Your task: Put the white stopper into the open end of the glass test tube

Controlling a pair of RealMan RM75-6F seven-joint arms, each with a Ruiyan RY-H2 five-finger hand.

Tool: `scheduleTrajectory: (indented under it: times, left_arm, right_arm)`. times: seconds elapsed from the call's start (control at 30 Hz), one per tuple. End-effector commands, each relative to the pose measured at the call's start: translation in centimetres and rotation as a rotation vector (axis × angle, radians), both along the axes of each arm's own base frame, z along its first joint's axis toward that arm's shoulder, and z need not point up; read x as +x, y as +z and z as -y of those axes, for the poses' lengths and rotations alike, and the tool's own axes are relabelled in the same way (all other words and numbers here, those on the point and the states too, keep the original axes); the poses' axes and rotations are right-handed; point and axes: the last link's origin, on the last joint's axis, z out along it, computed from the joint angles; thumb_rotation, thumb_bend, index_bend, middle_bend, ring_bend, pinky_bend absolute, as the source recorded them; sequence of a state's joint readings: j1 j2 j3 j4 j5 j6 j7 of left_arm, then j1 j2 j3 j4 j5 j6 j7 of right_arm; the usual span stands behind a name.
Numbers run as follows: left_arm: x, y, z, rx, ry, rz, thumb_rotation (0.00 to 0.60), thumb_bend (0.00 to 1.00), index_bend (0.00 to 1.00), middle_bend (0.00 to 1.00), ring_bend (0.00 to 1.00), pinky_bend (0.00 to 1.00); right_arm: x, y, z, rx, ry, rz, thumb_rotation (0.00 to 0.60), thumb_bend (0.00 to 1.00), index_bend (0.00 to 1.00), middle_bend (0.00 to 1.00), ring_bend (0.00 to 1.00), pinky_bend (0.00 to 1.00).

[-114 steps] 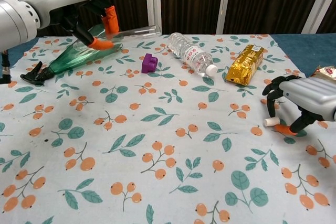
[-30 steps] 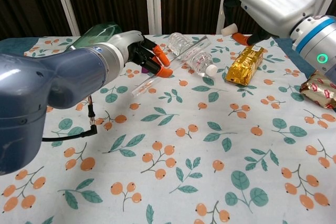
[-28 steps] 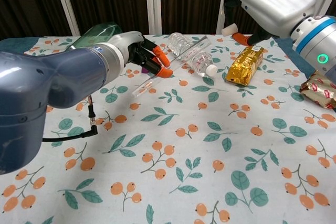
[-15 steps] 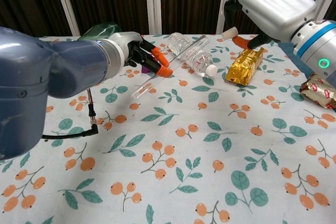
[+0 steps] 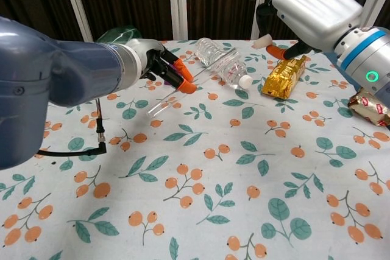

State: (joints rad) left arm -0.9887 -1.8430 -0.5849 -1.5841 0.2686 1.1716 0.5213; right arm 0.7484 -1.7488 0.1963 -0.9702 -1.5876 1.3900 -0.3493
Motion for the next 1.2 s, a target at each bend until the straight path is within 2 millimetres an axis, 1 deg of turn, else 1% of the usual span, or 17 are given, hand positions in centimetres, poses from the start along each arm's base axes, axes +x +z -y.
scheduleTrajectory:
  times: [0.03,0.3,0.7,1.2]
  left_arm:
    - [0.2,0.0,-0.1,-0.013,0.008,0.009,0.6,0.48,0.6,0.52,0.06,0.0]
    - [0.7,-0.1,0.0,-0.025,0.008,0.013,0.6,0.48,0.6,0.52,0.06,0.0]
    - [1.0,-0.4,0.2,-0.035,0.008,0.011,0.6,0.48,0.6,0.52,0.06,0.0]
    - [1.6,-0.9,0.7,-0.044,0.015,0.026,0.6,0.48,0.6,0.52,0.06,0.0]
  right_arm:
    - [0.0,-0.1,-0.1,0.005,0.004,-0.004,0.6,0.43,0.63,0.21,0.0,0.0]
    - [-0.2,-0.2,-0.2,0.01,0.01,-0.006,0.6,0.43,0.63,0.21,0.0,0.0]
    - [0.2,-0.4,-0.4,0.021,0.023,0.007,0.6,0.44,0.63,0.21,0.0,0.0]
    - [-0.1,-0.5,-0.4,0.025,0.019,0.01,0.6,0.44,0.63,0.21,0.0,0.0]
